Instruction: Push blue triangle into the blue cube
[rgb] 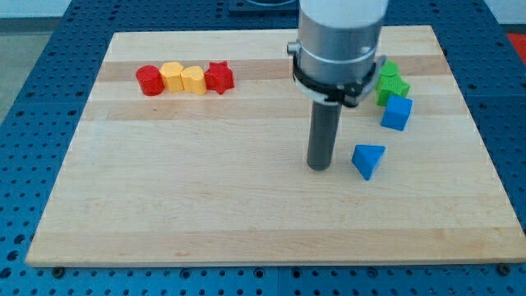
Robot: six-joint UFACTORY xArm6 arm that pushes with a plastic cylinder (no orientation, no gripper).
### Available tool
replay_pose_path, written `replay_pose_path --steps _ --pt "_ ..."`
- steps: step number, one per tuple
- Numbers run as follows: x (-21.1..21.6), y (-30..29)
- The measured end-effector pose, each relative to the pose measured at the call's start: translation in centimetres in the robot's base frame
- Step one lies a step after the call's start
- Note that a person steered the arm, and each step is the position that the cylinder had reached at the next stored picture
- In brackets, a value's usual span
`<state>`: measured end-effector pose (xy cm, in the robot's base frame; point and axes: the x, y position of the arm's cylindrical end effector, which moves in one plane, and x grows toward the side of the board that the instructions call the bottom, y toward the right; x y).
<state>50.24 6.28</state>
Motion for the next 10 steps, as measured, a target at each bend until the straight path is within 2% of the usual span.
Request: replay_pose_path --steps 3,5,7,10 --pt "0.3 9.0" --pt "0.3 9.5" --pt "4.5 11.0" --pt "-2.1 11.1"
